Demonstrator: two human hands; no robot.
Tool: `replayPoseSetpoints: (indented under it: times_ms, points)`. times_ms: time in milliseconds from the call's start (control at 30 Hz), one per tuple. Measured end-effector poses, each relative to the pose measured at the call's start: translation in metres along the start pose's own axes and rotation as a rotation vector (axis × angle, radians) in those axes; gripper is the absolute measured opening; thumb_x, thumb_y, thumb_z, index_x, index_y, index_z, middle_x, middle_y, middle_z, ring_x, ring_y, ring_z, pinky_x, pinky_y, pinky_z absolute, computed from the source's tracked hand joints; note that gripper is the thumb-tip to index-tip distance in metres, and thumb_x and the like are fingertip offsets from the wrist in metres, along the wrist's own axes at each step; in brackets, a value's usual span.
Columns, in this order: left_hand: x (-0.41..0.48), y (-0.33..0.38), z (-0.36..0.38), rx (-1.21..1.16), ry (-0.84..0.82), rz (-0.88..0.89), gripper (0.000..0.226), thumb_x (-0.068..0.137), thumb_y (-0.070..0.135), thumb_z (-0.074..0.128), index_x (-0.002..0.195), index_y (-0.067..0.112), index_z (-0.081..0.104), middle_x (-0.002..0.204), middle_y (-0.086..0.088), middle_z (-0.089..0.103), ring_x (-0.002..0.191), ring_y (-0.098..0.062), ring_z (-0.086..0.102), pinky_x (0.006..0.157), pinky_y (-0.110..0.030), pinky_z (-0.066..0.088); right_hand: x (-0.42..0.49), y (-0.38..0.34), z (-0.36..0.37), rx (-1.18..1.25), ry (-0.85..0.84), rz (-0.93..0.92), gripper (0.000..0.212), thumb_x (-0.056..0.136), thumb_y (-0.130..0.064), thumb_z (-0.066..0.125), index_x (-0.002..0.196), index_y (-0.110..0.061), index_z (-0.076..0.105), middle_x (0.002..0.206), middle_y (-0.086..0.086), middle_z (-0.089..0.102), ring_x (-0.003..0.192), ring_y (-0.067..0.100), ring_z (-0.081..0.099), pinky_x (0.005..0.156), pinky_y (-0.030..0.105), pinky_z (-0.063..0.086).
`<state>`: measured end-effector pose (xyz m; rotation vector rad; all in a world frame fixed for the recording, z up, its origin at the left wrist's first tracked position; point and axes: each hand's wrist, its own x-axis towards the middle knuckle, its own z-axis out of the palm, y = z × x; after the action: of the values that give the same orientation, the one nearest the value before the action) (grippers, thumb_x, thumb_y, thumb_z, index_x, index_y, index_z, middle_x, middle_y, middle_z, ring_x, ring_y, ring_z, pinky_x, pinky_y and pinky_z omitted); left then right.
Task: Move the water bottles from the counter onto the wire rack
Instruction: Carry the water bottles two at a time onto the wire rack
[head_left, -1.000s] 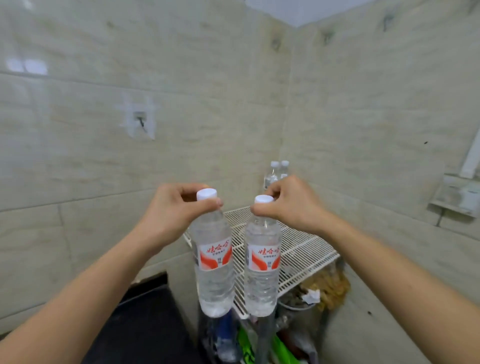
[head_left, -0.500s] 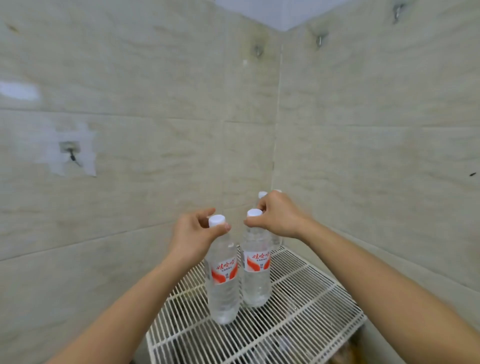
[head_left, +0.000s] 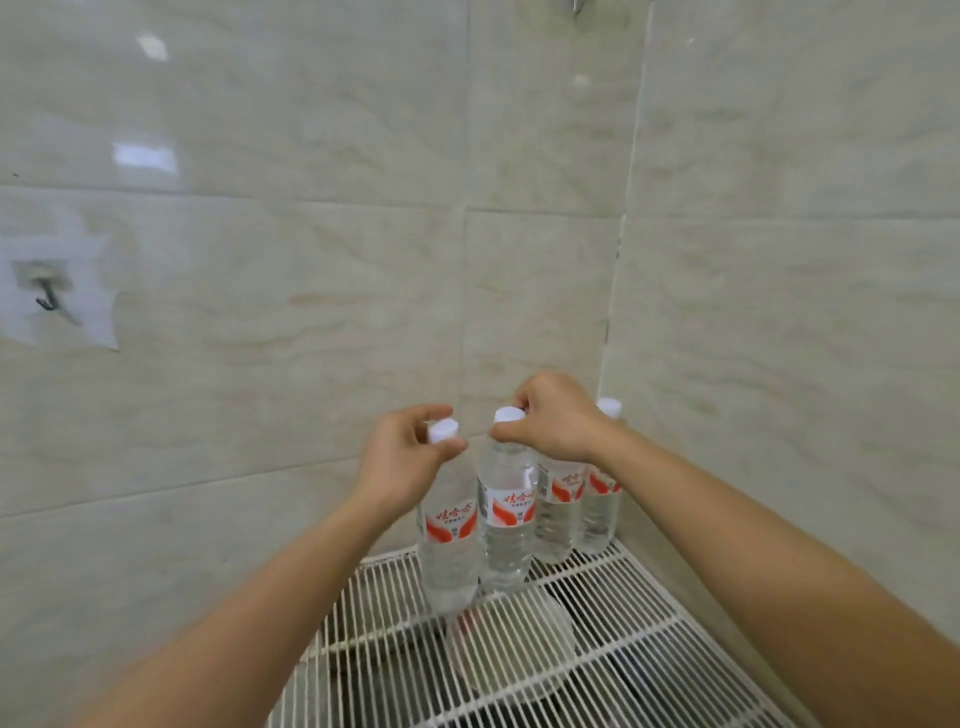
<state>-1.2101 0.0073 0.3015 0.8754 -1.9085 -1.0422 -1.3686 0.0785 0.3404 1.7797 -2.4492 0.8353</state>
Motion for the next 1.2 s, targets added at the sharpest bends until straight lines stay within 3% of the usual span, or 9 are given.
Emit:
replayPoseSetpoints:
  times_ms: [300,400,567,667,800,900,1033,1200]
  points:
    - [0.032,-0.019,0.022,-0.048,0.061,-0.077,0.042,0.080,0.018,0.073,0.121,0.014,0.062,0.112,-0.014,0.068,0.103,-0.023,0.064,0.093,-0.043,0.052,0.031,0.027,0.022,0.014,-0.055,0.029,0.032,0.077,-0.032,0.073,0.067,-0.006,0.057,0.065,0.006,0.050,0.061,0.020,0.046,0.054,0.031,0.033]
    - [0.035,-0.023,0.025,-0.065,0.050,-0.092,0.043,0.081,0.017,0.072,0.123,0.013,0.061,0.116,-0.014,0.067,0.106,-0.023,0.063,0.094,-0.043,0.052,0.034,0.030,0.023,0.014,-0.063,0.031,0.034,0.076,-0.032,0.074,0.071,-0.001,0.061,0.067,0.007,0.051,0.062,0.021,0.047,0.056,0.032,0.035]
    - [0.038,-0.021,0.026,-0.046,-0.002,-0.080,0.042,0.083,0.017,0.070,0.124,0.013,0.061,0.118,-0.014,0.067,0.107,-0.025,0.063,0.095,-0.045,0.052,0.037,0.033,0.019,0.024,-0.109,0.024,0.047,0.075,-0.030,0.075,0.052,-0.015,0.037,0.054,0.001,0.031,0.053,0.019,0.031,0.054,0.031,0.026]
    - [0.039,-0.020,0.026,-0.042,-0.036,-0.082,0.041,0.083,0.017,0.070,0.123,0.014,0.062,0.117,-0.014,0.067,0.107,-0.025,0.063,0.095,-0.044,0.052,0.036,0.034,0.017,0.025,-0.128,0.033,0.050,0.074,-0.031,0.076,0.050,-0.015,0.035,0.053,0.000,0.028,0.053,0.018,0.029,0.054,0.031,0.025]
    - [0.037,-0.019,0.027,-0.049,-0.087,-0.074,0.041,0.083,0.017,0.070,0.123,0.015,0.062,0.113,-0.012,0.069,0.101,-0.020,0.065,0.093,-0.037,0.052,0.033,0.035,0.015,0.034,-0.140,0.034,0.044,0.075,-0.032,0.076,0.053,-0.013,0.042,0.053,0.000,0.031,0.053,0.018,0.030,0.053,0.030,0.025]
    - [0.034,-0.017,0.028,-0.038,-0.123,-0.056,0.041,0.084,0.018,0.069,0.124,0.016,0.061,0.112,-0.010,0.069,0.100,-0.020,0.066,0.089,-0.033,0.052,0.029,0.036,0.015,0.042,-0.131,0.053,0.033,0.076,-0.033,0.076,0.069,-0.004,0.062,0.062,0.004,0.043,0.058,0.019,0.039,0.054,0.031,0.030]
    - [0.031,-0.016,0.029,-0.011,-0.104,-0.038,0.041,0.085,0.021,0.068,0.125,0.020,0.060,0.113,-0.009,0.068,0.103,-0.020,0.064,0.089,-0.033,0.051,0.026,0.035,0.014,0.028,-0.135,0.059,0.037,0.079,-0.034,0.074,0.062,-0.013,0.048,0.063,0.002,0.045,0.059,0.019,0.041,0.055,0.031,0.032]
    - [0.026,-0.018,0.033,-0.002,-0.081,-0.044,0.044,0.086,0.024,0.066,0.130,0.026,0.056,0.122,-0.008,0.065,0.112,-0.021,0.060,0.099,-0.041,0.048,0.021,0.035,0.021,-0.020,-0.139,0.042,0.032,0.086,-0.032,0.066,0.067,-0.014,0.048,0.069,0.002,0.050,0.064,0.020,0.049,0.054,0.030,0.036]
